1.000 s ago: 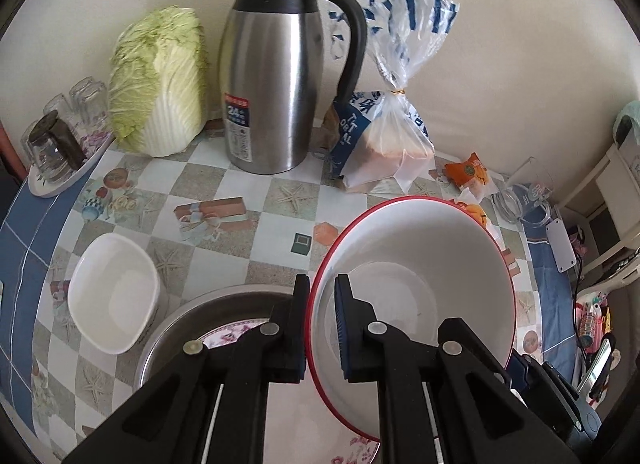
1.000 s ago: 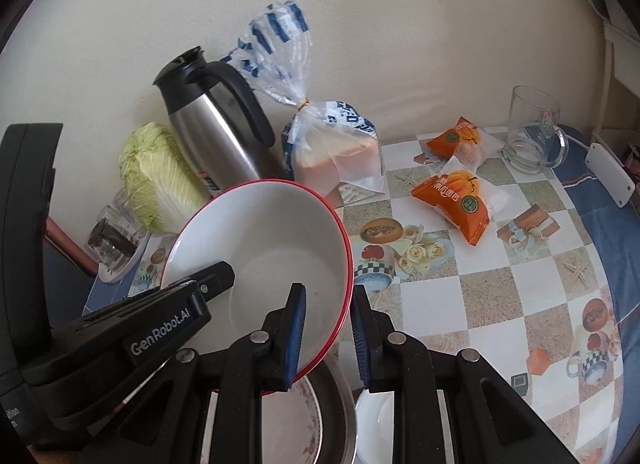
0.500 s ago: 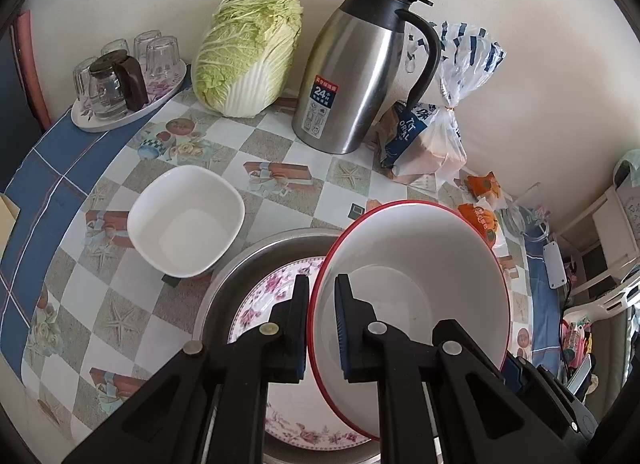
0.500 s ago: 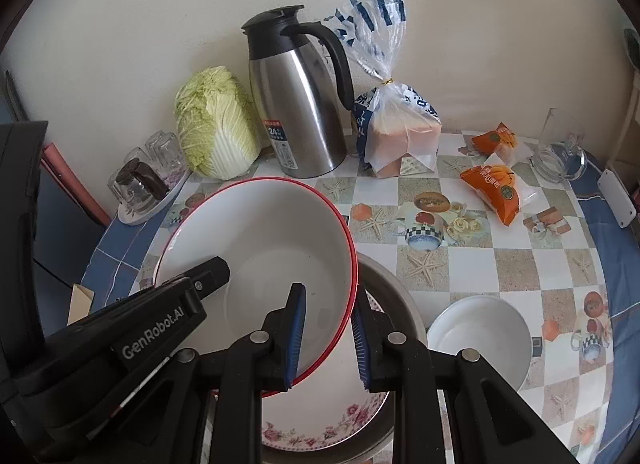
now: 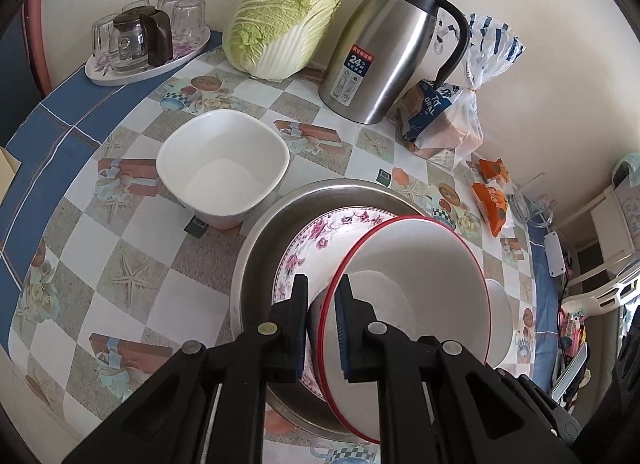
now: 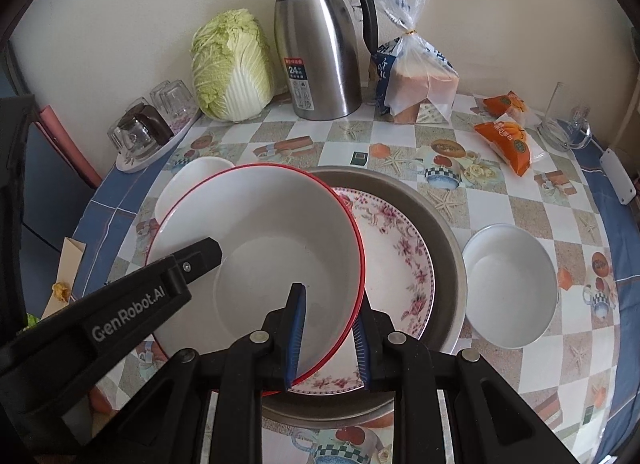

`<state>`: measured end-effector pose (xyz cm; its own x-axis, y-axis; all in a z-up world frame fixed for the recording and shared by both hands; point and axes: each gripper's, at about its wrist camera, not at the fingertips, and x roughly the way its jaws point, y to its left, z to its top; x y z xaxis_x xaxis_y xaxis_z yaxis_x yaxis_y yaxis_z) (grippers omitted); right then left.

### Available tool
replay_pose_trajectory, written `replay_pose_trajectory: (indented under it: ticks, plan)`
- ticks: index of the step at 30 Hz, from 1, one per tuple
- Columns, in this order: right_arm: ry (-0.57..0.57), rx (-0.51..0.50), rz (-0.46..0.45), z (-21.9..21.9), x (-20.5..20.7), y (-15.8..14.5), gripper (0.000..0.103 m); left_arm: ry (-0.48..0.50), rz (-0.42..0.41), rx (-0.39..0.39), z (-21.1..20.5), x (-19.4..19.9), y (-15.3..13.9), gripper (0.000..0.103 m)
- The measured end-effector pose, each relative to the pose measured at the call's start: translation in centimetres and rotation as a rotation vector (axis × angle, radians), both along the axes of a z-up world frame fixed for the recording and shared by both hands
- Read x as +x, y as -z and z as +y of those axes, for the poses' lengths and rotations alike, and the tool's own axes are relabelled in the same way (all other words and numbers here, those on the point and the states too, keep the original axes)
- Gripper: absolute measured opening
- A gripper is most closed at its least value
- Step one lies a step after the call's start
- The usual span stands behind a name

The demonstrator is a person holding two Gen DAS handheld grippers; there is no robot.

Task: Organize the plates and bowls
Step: 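Lower the red-rimmed bowl onto the floral plate and open both tools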

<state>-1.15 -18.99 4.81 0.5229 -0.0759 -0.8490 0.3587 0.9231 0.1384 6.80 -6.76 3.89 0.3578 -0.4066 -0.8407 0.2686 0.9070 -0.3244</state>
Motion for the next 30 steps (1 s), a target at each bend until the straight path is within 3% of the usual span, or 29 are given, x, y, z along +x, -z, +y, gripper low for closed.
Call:
replay_pose_trajectory:
  ticks: [7,22,30]
  plan:
    - [-0.006,0.036,0.018,0.0,0.4,1.1,0.024,-0.008,0.063,-0.084,0.8,1.1,1.6,0.012]
    - [0.067,0.067,0.042,-3.5,0.6,2.5,0.024,0.073,0.079,-0.1,-2.6,1.6,3.0,0.013]
    - [0.081,0.092,0.038,-4.3,0.6,3.1,0.024,0.068,0.086,-0.096,-2.7,2.1,3.8,0.012]
